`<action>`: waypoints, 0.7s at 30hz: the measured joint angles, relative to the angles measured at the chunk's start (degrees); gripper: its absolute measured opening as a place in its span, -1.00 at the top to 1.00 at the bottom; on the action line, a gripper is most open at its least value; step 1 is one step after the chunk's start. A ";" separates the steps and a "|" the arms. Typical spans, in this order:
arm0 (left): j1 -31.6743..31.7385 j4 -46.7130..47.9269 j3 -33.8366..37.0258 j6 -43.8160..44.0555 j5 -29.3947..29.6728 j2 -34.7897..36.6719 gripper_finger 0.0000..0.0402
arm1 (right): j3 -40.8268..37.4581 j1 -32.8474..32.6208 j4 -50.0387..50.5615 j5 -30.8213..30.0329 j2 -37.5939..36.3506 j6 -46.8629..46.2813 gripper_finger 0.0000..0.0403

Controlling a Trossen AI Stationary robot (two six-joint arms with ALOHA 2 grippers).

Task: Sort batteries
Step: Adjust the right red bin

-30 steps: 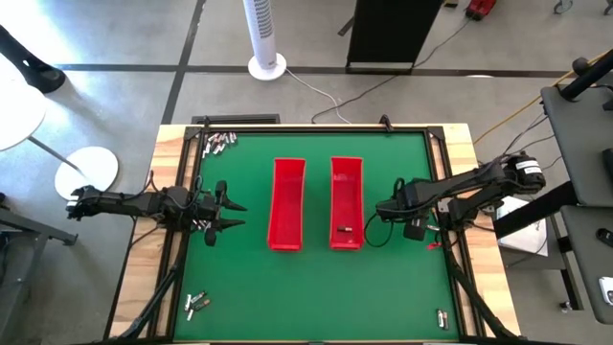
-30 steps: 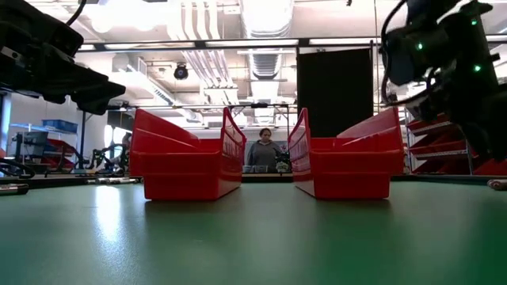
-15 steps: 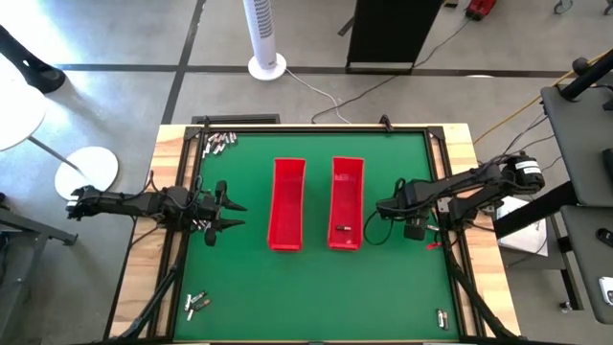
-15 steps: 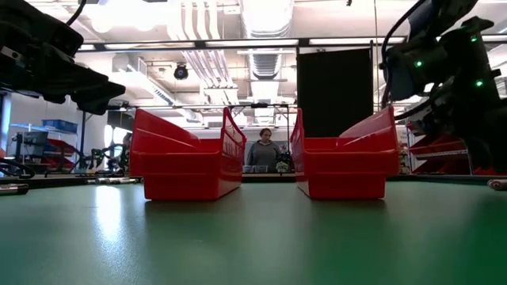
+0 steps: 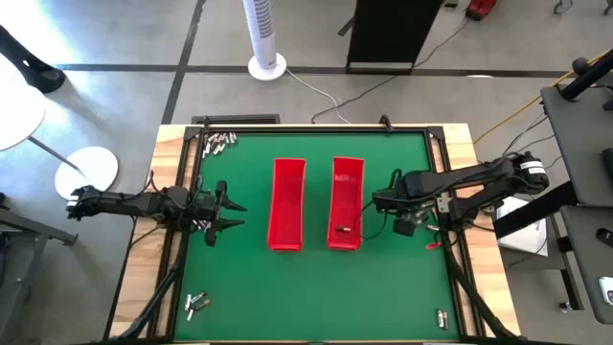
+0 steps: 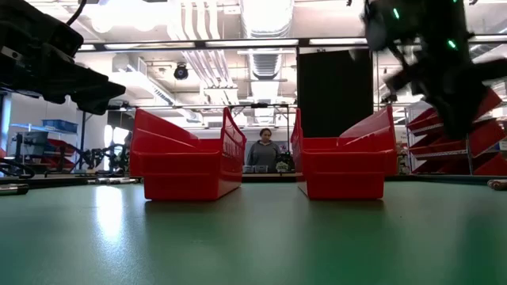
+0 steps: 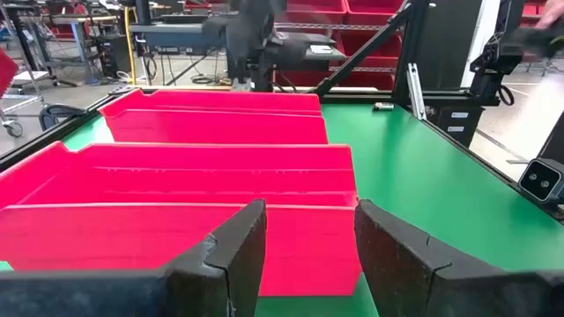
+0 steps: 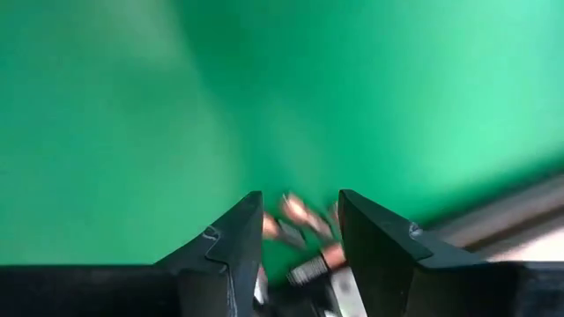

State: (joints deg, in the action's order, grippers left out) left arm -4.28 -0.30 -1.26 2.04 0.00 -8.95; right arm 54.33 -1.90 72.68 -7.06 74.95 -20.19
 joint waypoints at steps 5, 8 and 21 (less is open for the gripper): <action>-0.01 -0.04 0.00 0.00 0.00 0.00 0.23 | 5.81 -1.87 -13.83 0.04 0.05 2.79 0.29; 0.00 -0.04 0.00 0.00 0.00 0.00 0.23 | 7.52 -2.91 -23.18 0.08 0.06 5.65 0.33; 0.00 -0.05 0.00 0.00 0.00 0.00 0.23 | 6.47 -4.74 -36.58 2.02 0.92 7.79 0.37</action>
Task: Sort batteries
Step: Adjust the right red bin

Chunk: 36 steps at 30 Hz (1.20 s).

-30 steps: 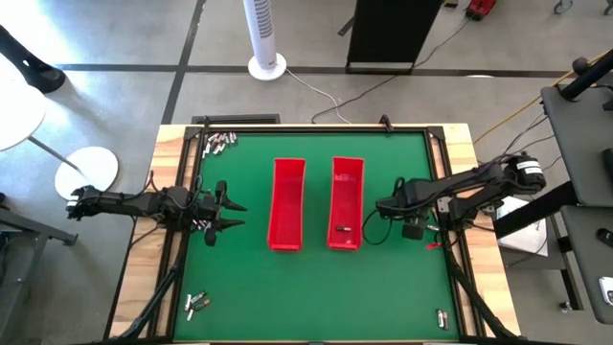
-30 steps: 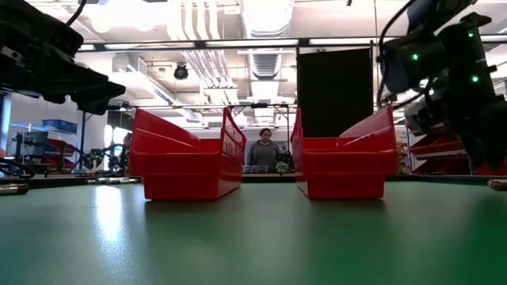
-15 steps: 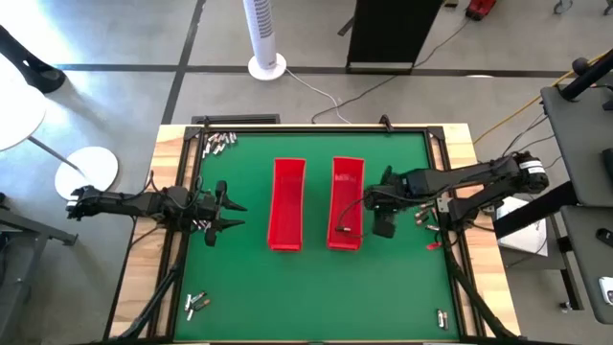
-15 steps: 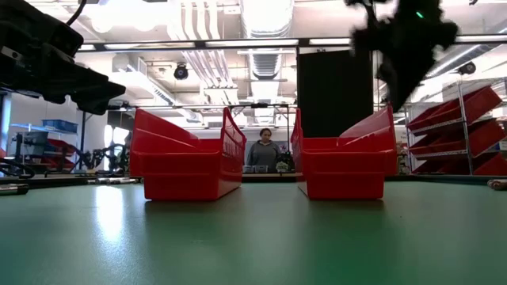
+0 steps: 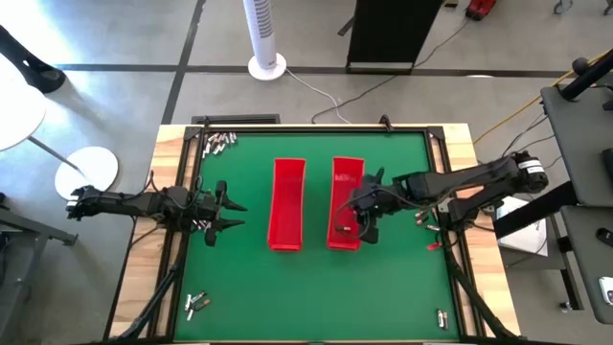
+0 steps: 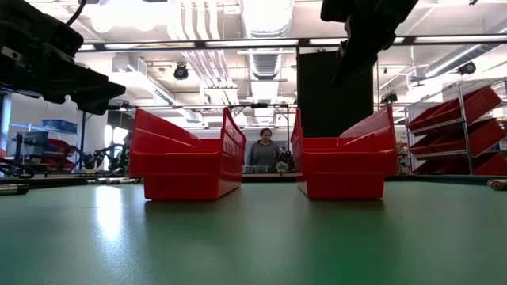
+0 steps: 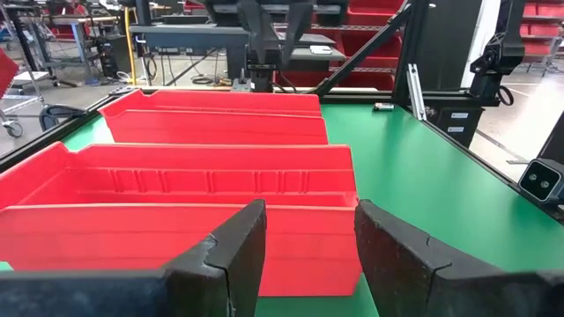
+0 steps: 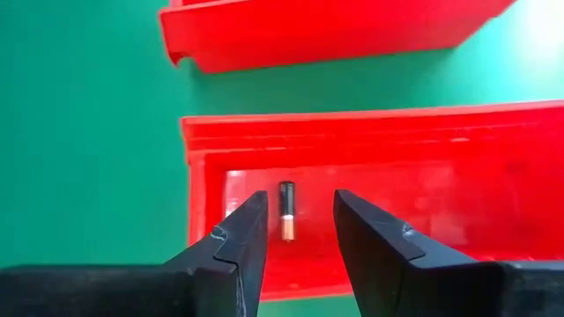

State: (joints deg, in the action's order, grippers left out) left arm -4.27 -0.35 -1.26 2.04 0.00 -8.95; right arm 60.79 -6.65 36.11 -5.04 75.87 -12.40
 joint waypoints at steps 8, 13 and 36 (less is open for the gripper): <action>0.00 0.01 0.00 0.00 0.00 0.00 0.23 | 0.41 -5.21 -1.75 0.16 5.58 -1.92 0.35; 0.00 0.00 0.00 0.00 -0.01 0.01 0.23 | 1.25 -6.48 2.42 0.12 7.29 -2.52 0.41; -0.02 0.01 0.00 0.00 -0.01 -0.07 0.23 | 6.69 -6.48 15.22 -4.62 5.31 -3.09 0.50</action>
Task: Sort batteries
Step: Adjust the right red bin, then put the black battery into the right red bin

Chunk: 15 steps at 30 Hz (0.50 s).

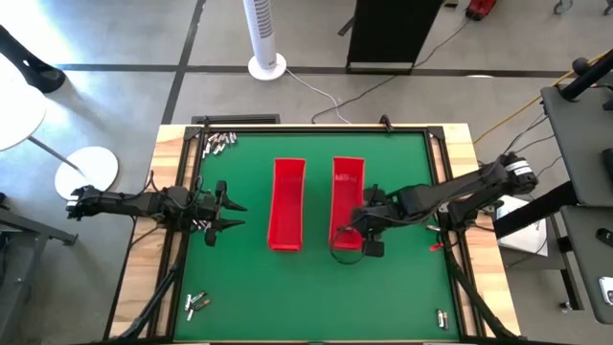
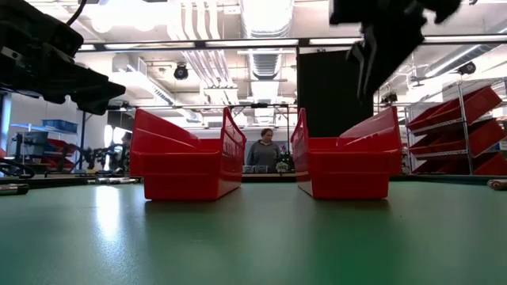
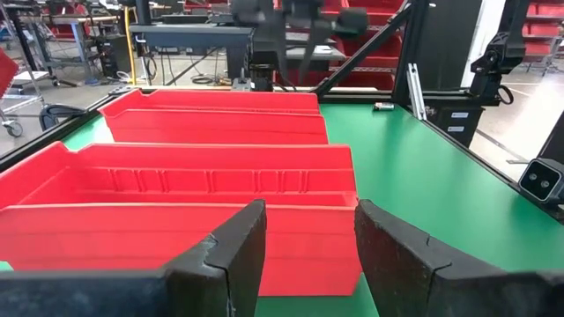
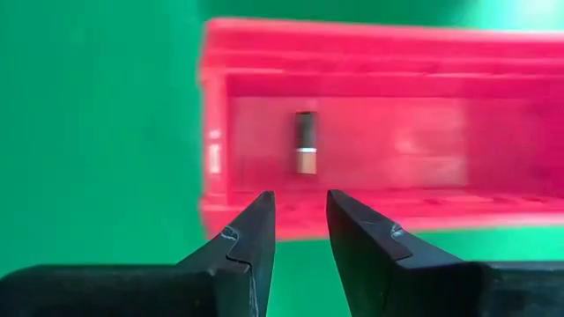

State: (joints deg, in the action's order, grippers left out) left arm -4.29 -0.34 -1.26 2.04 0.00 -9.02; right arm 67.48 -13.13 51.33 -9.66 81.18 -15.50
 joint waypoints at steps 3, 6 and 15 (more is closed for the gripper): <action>0.00 -0.02 0.00 0.00 0.02 0.00 0.23 | 3.21 0.00 7.72 -7.87 -2.12 -1.15 0.45; 0.02 -0.02 0.00 0.00 0.02 0.00 0.23 | 3.75 0.06 15.81 -17.88 -5.19 -8.27 0.41; 0.00 0.00 0.00 0.00 0.01 -0.07 0.23 | -4.51 0.43 29.13 -14.92 -14.25 -45.33 0.43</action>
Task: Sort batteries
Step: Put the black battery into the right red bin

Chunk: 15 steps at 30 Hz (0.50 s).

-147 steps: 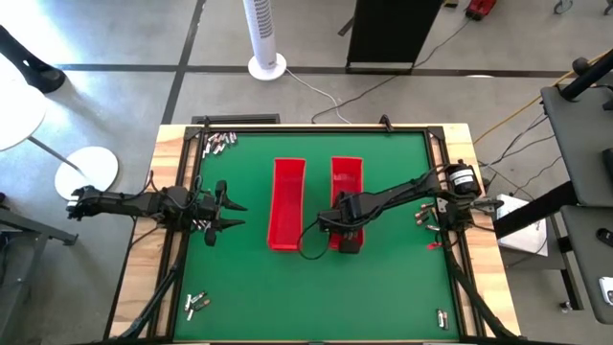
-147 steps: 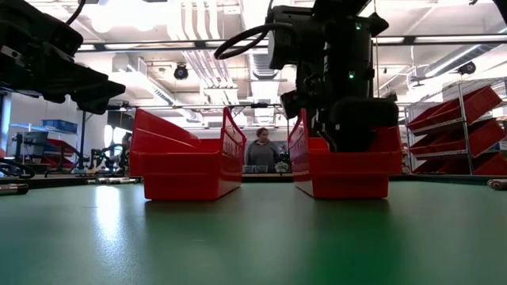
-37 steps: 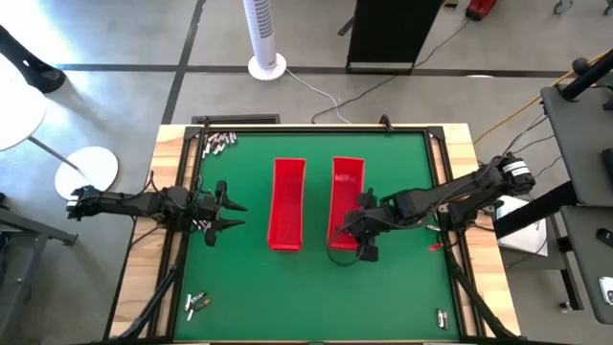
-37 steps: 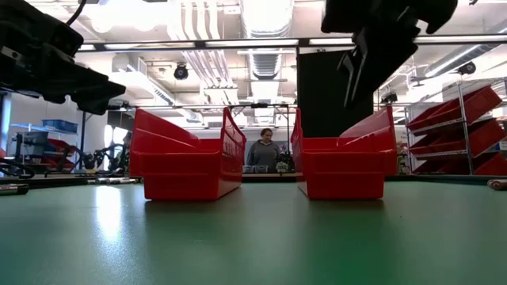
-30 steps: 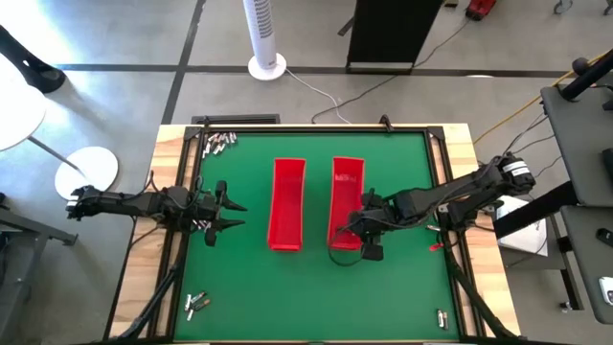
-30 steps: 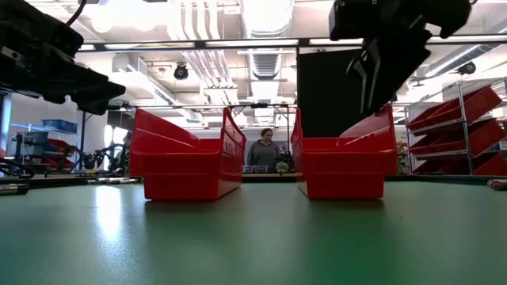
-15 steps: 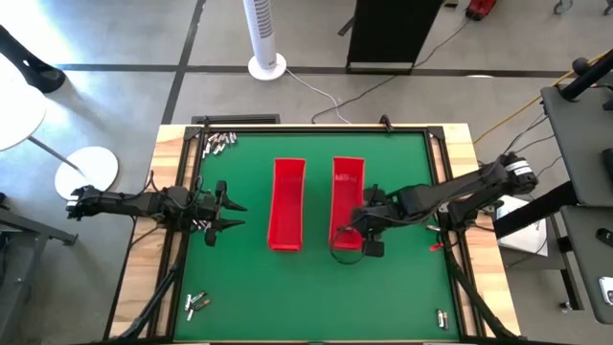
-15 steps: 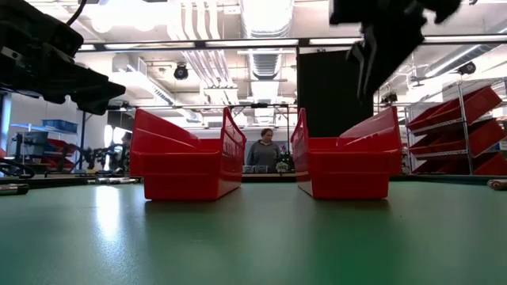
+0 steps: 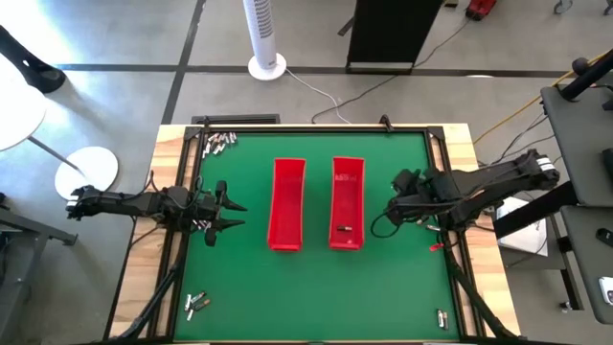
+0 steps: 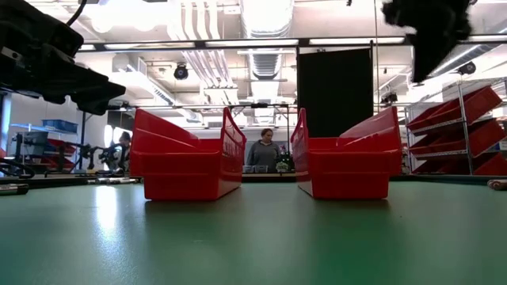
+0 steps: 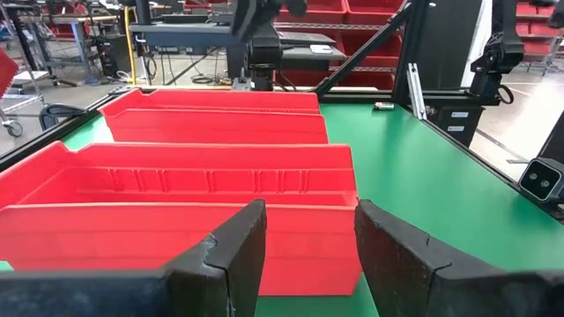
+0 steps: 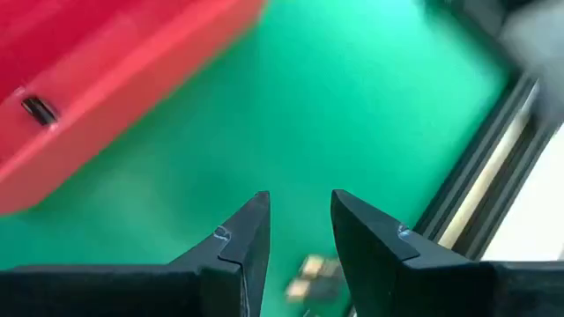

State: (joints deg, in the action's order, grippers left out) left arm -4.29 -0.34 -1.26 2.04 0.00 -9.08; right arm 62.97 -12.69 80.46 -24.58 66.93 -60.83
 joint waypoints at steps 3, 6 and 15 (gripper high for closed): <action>0.01 0.00 0.00 0.00 0.01 0.00 0.23 | -4.28 0.77 -0.19 7.73 -1.00 -6.83 0.41; 0.01 0.00 0.00 0.00 -0.01 0.00 0.23 | -7.92 2.28 -0.36 14.40 -0.93 -9.05 0.32; 0.00 0.00 0.00 0.00 0.01 0.00 0.23 | -13.60 12.25 -1.29 19.33 -0.80 5.54 -0.08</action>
State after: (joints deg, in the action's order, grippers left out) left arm -4.29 -0.34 -1.26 2.04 0.01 -9.08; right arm 49.37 -0.45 79.17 -5.26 66.13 -55.29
